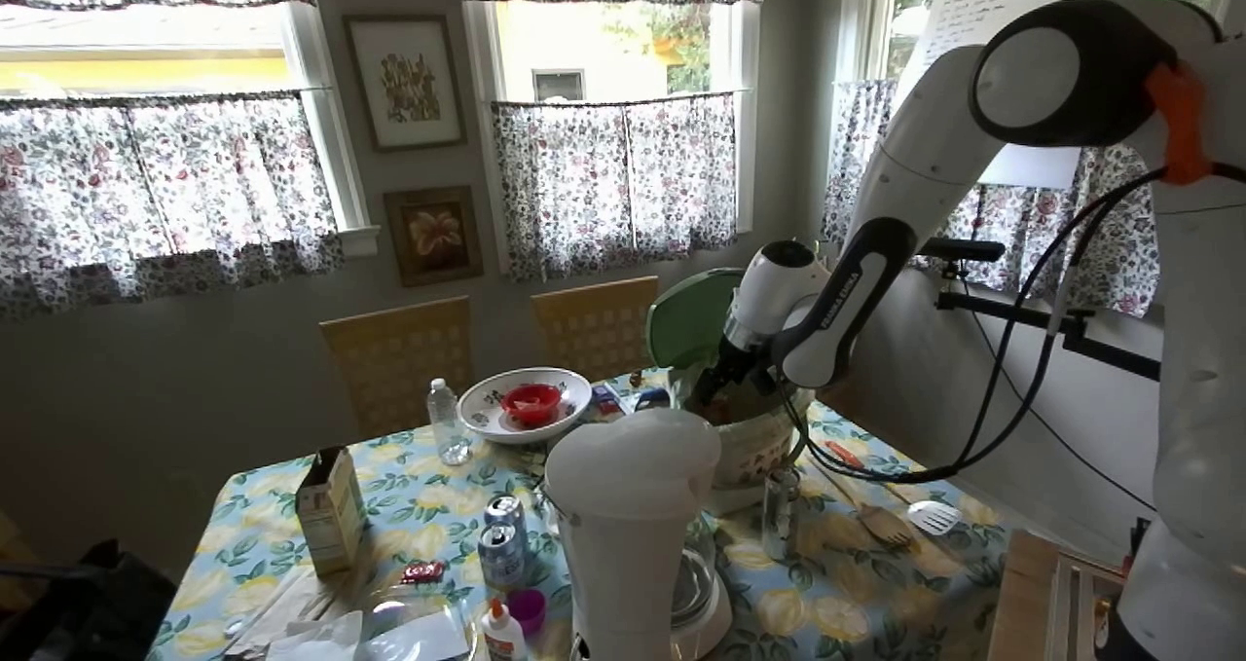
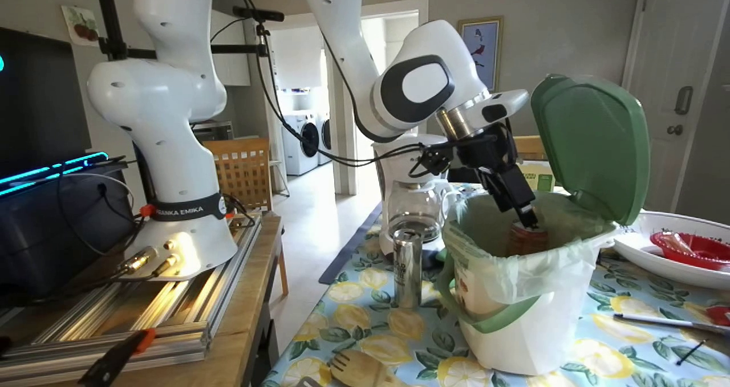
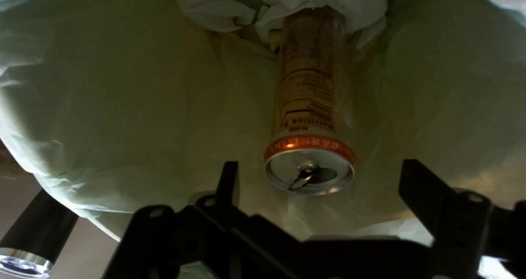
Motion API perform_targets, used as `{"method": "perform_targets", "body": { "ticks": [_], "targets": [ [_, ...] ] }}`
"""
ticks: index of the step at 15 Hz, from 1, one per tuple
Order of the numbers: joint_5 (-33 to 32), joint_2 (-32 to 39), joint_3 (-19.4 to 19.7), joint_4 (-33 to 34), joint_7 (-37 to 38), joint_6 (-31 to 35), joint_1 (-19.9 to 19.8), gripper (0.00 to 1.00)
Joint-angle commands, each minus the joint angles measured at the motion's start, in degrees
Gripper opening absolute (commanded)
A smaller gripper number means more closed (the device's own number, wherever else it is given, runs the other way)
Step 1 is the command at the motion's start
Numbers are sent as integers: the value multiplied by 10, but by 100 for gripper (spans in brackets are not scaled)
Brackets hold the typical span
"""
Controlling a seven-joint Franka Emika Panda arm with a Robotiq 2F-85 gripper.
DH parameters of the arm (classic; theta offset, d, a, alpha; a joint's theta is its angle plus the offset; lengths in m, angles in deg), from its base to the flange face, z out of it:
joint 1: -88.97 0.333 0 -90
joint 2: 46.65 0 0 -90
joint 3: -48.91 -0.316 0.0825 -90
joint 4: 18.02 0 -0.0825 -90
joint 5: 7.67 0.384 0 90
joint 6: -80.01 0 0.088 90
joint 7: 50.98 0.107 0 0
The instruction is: Pick the can out of the trash can, place it in front of the trash can and close the trash can
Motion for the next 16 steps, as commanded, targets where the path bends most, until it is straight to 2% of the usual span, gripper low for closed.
{"method": "perform_targets", "body": {
  "ticks": [1, 12, 13, 14, 16],
  "targets": [
    [-20, 32, 16, 35, -10, 13, 17, 100],
    [-11, 61, 41, 51, -14, 12, 41, 100],
    [-11, 62, 42, 50, -14, 12, 42, 75],
    [-11, 62, 43, 50, -14, 12, 43, 74],
    [-12, 61, 45, 50, -14, 13, 46, 59]
  ]
}}
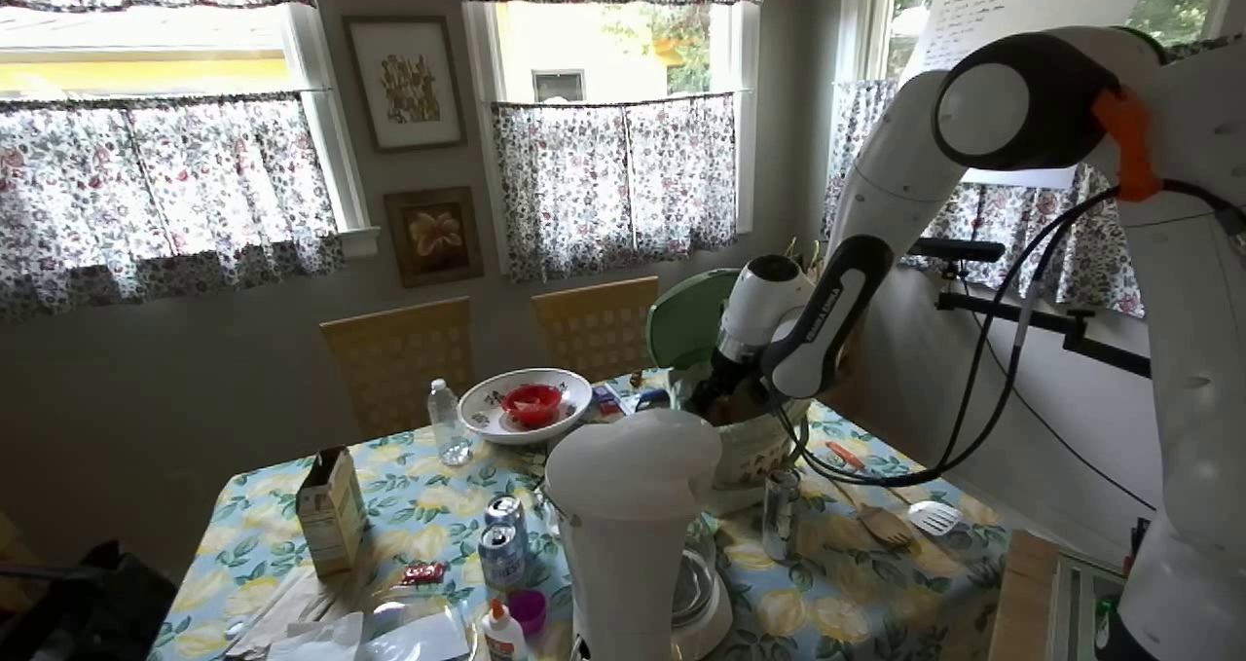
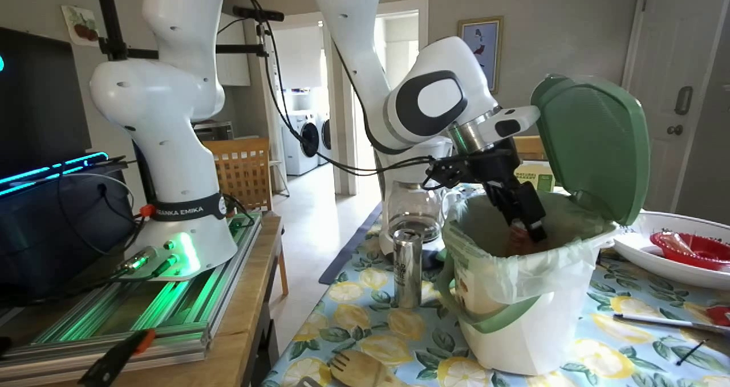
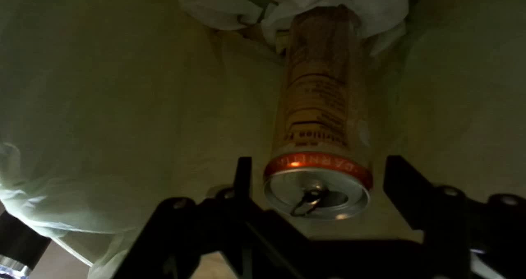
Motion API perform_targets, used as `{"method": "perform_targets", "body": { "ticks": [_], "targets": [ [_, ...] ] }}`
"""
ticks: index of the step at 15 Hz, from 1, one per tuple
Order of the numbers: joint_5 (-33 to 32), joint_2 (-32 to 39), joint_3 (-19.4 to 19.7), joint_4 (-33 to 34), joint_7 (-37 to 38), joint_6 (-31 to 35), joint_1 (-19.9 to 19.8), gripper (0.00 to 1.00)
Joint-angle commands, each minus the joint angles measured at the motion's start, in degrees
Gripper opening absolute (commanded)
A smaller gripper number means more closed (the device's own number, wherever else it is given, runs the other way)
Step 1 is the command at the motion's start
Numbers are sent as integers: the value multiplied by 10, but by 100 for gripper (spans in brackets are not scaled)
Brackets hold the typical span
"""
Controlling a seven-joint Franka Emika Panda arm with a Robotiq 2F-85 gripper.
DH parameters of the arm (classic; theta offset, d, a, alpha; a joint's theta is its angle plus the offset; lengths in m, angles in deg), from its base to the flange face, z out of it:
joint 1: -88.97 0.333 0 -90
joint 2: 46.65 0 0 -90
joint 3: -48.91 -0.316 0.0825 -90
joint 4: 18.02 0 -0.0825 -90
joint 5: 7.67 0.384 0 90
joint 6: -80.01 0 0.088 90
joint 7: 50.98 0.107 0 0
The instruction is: Pick the can out of the trash can, place it in front of the trash can and close the trash can
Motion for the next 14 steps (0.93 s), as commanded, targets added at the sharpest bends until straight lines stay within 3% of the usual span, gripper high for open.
{"method": "perform_targets", "body": {
  "ticks": [1, 3, 4, 8, 14],
  "targets": [
    [-10, 8, 11, 9, 0, 13, 10, 50],
    [-7, 3, 11, 6, 2, 8, 13, 38],
    [-6, -1, 12, 4, 3, 6, 14, 37],
    [-2, -34, 3, -18, 5, -3, 15, 37],
    [-25, -122, 32, -60, 13, -11, 52, 37]
  ]
}}
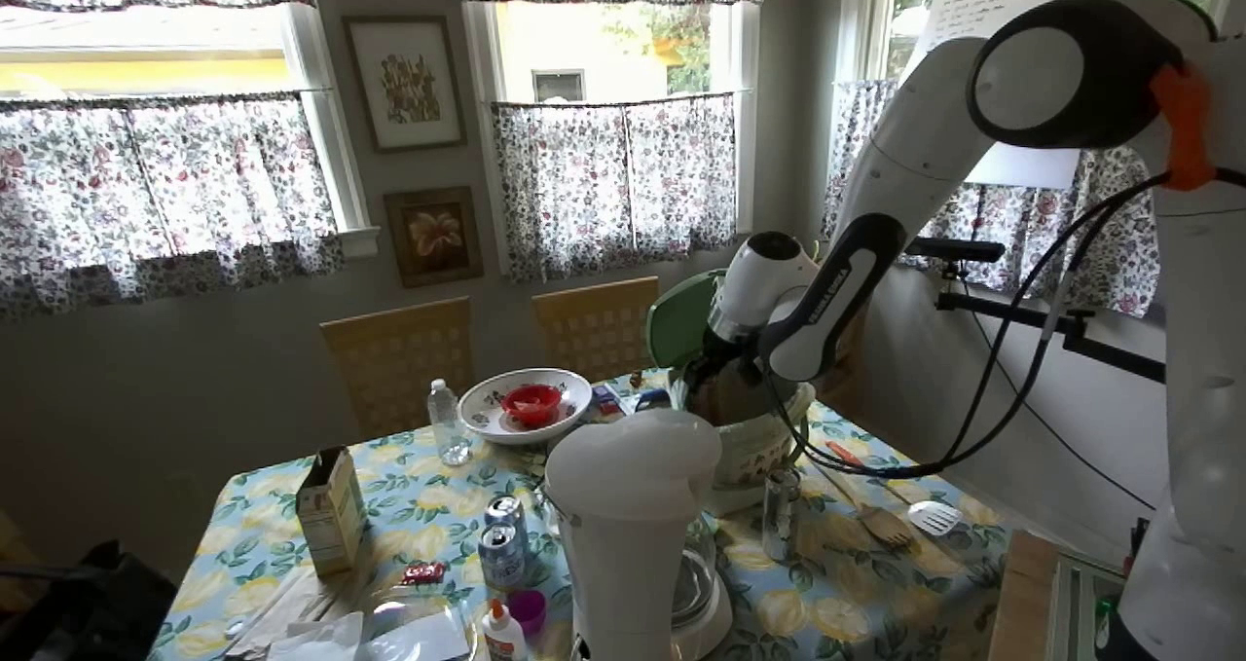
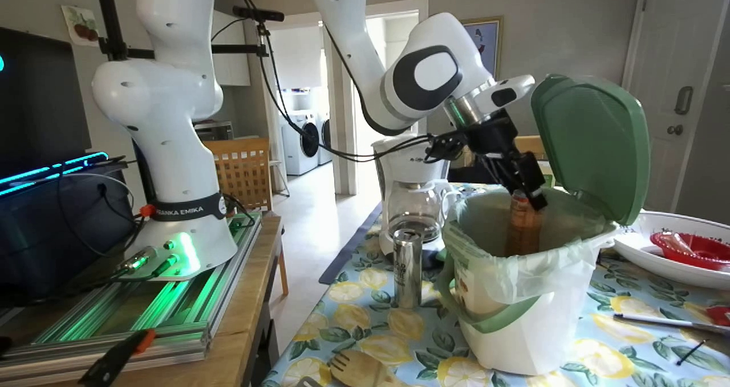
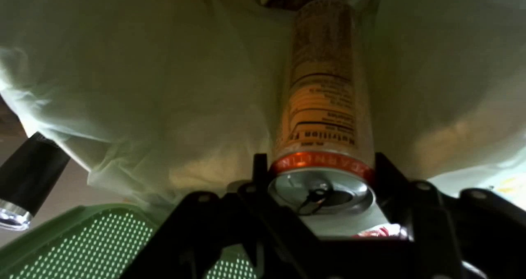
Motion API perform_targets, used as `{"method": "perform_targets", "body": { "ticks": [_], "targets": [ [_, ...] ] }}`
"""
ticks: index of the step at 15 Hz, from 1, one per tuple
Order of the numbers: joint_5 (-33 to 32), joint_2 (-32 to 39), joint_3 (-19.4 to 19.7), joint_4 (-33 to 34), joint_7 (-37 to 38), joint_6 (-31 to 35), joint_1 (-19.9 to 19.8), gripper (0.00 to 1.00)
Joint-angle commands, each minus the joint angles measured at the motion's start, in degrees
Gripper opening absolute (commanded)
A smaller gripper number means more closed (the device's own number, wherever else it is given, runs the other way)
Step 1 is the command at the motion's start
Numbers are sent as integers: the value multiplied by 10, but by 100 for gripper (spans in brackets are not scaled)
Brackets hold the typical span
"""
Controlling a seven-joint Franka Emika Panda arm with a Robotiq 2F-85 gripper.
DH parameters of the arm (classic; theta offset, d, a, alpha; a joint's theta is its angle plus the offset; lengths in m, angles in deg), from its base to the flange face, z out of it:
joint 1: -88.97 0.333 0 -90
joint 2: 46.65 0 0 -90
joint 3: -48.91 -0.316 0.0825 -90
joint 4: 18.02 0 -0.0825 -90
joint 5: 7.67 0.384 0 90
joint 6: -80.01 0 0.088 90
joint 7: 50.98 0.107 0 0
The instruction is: Pick the can out of the trash can, place it in front of the trash can and close the trash can
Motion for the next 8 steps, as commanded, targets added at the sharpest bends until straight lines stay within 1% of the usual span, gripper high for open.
{"method": "perform_targets", "body": {
  "ticks": [1, 5, 6, 8],
  "targets": [
    [-30, -81, 33, -48, 14, -16, 33, 37],
    [-58, -147, 58, -77, 21, -33, 52, 37],
    [-65, -164, 60, -86, 23, -40, 54, 37],
    [-66, -197, 52, -110, 16, -47, 49, 37]
  ]
}}
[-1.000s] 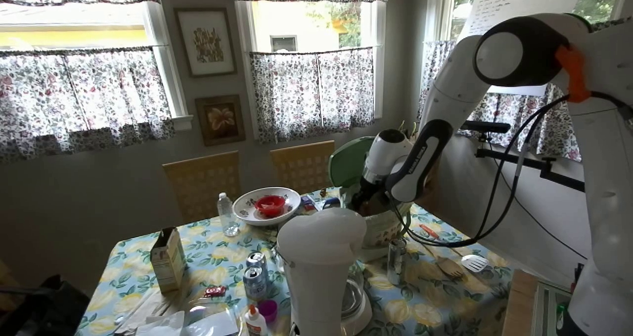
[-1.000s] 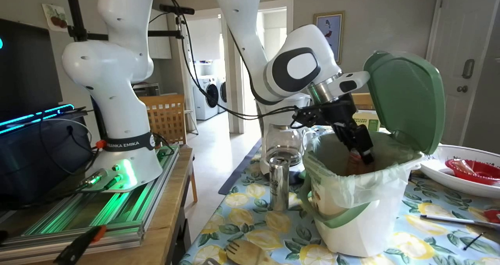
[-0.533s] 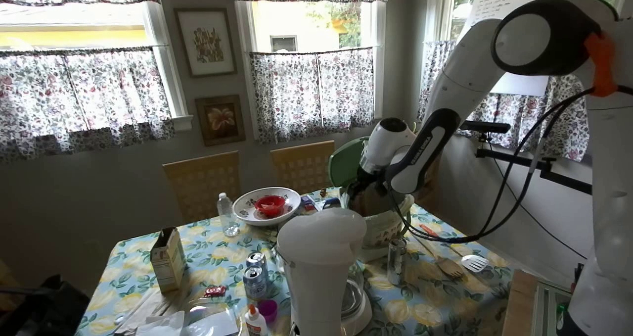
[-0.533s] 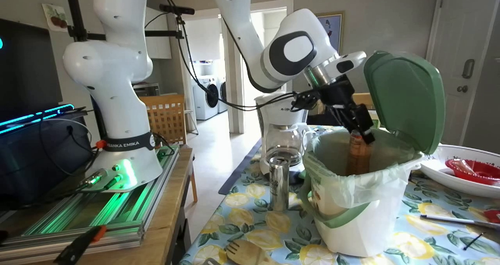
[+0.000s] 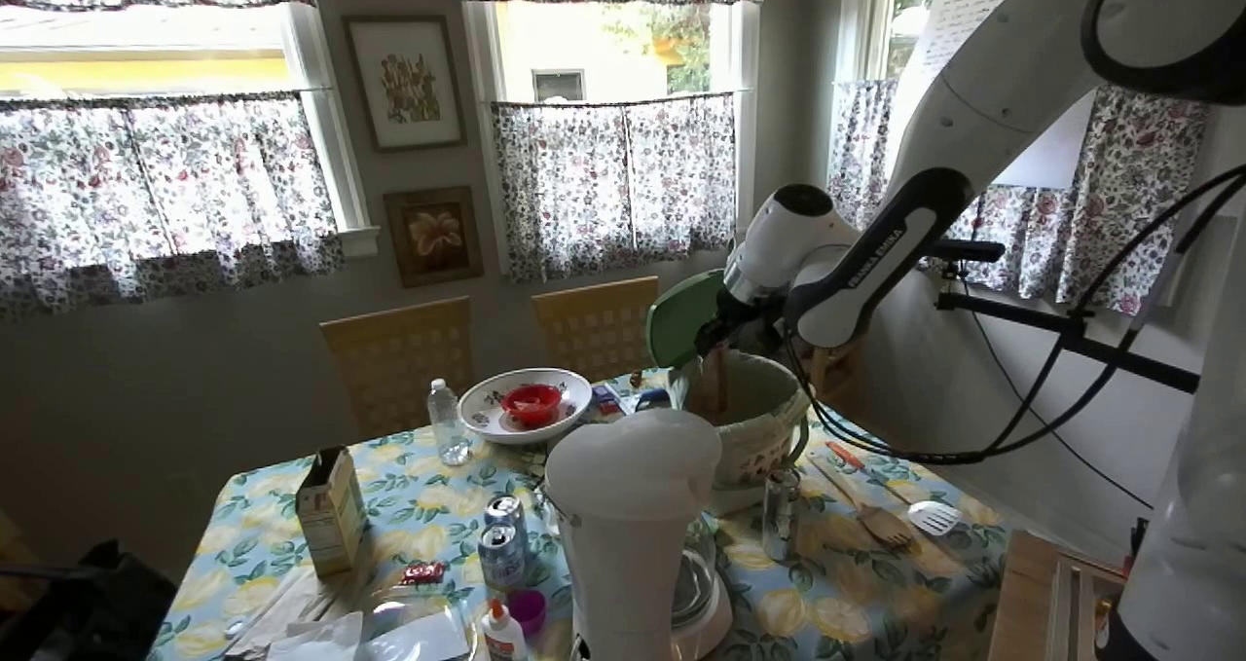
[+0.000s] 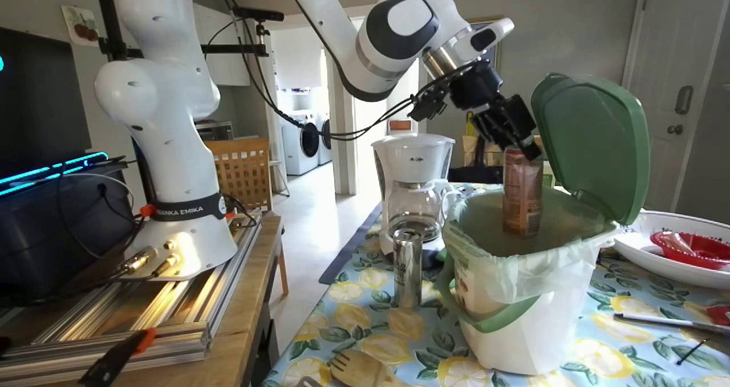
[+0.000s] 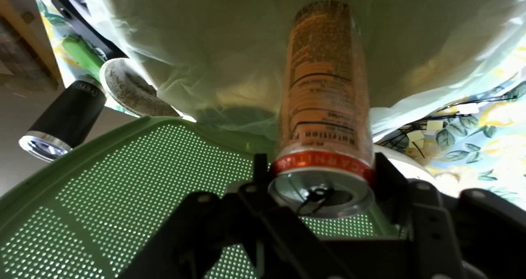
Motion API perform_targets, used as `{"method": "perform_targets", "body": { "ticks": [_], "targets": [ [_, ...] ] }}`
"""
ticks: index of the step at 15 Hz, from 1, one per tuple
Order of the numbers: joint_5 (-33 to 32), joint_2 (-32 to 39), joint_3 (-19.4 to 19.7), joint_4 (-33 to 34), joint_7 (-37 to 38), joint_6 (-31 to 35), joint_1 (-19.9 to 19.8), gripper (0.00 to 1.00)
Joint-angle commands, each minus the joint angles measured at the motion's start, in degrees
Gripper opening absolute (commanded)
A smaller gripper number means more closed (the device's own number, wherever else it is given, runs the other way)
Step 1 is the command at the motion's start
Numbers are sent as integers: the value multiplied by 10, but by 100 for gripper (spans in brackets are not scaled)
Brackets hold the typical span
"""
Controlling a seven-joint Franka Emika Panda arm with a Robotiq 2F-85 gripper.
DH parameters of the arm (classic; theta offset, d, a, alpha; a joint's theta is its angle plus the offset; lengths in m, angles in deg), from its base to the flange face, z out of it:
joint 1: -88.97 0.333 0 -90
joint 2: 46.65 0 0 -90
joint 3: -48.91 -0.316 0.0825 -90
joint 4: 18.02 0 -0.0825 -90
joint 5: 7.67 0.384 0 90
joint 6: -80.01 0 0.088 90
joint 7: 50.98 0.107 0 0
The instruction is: Pick the can out of the trash can, place it in front of the trash can and close the trash can
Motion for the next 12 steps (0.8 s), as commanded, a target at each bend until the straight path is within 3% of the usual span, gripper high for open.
{"method": "perform_targets", "body": {
  "ticks": [1, 7, 12],
  "targets": [
    [-10, -77, -4, -65, -11, -8, 3, 37],
    [-4, -158, -2, -141, -31, -1, 6, 37],
    [-31, -224, -10, -162, -13, -11, -33, 37]
  ]
}}
